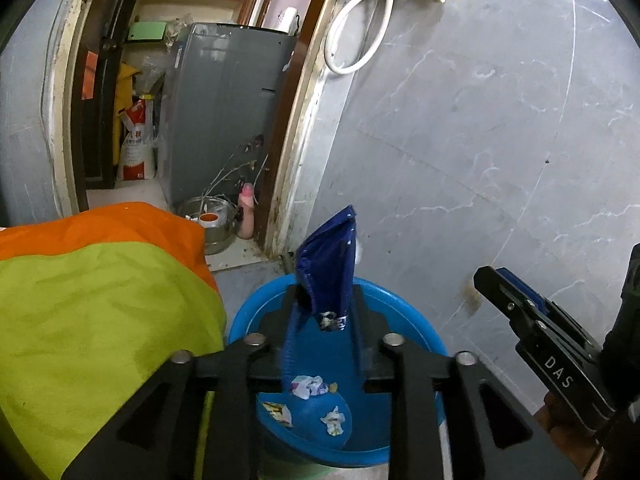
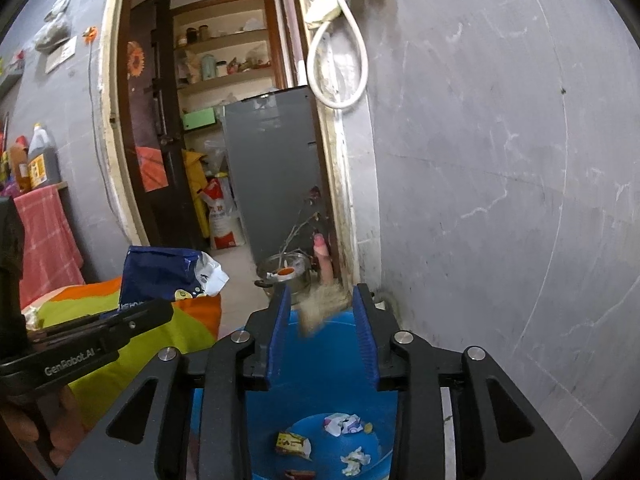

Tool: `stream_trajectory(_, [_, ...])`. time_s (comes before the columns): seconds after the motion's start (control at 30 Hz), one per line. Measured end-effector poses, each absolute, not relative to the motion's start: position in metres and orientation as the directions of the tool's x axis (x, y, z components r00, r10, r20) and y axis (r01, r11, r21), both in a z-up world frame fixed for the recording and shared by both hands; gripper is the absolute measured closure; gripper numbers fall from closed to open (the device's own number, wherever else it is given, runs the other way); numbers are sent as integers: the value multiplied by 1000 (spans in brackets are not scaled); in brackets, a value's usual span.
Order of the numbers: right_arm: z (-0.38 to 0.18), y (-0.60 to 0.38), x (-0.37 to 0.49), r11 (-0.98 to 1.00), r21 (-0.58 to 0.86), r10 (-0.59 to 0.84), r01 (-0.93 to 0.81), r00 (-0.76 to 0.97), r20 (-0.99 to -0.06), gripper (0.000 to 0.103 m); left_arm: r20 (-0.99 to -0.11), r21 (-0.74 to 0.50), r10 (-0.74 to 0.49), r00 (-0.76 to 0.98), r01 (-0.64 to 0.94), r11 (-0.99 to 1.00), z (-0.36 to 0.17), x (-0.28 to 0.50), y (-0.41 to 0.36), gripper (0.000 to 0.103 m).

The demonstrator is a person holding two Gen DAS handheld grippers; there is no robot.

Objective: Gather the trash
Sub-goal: 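Carry the blue chip bag and fibrous piece over the blue bucket, then open both grippers to drop the bag and piece into the bucket, then move both open grippers back over the remaining trash on the blanket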

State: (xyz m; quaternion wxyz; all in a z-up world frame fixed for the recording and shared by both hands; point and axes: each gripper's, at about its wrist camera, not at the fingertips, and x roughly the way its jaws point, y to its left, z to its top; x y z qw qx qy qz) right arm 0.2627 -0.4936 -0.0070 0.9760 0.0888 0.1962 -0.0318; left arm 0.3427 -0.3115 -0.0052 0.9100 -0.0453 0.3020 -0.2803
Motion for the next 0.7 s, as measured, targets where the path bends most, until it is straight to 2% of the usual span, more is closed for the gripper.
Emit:
stream_trajectory(0.03, [-8,-495,264,981,165,-28,100,921,-390,65,-529,-253,-536,658,481,839,-6,344,-312,73])
stream_trajectory(0.13, [-10,-497,265,980,172,-28,104,920,-392,65,-543,-249,-529,652,477,843,-9,344,-312,71])
stream_trajectory(0.17, [-11,-497,266,979,174,-28,104,919,-393,63,-547,-249,-528,650,475,844,-9,345,-312,65])
stream_trajectory(0.23, [-10,-498,266,978,178,-30,107,920,-391,59,-547,-252,-529,648,476,843,-10,345,-312,60])
stream_trajectory(0.33, [-9,-499,263,977,183,-32,111,923,-384,53,-549,-251,-530,646,477,842,-12,345,-311,58])
stream_trajectory(0.5, [-4,-499,260,976,184,-44,120,928,-370,45,-532,-258,-523,665,461,849,-8,342,-303,45])
stream_trajectory(0.57, [-1,-500,256,974,185,-54,128,931,-362,34,-519,-259,-511,685,444,858,-5,339,-298,32])
stream_trajectory(0.7, [5,-501,250,972,192,-63,136,937,-344,23,-483,-271,-488,727,406,873,6,334,-285,12])
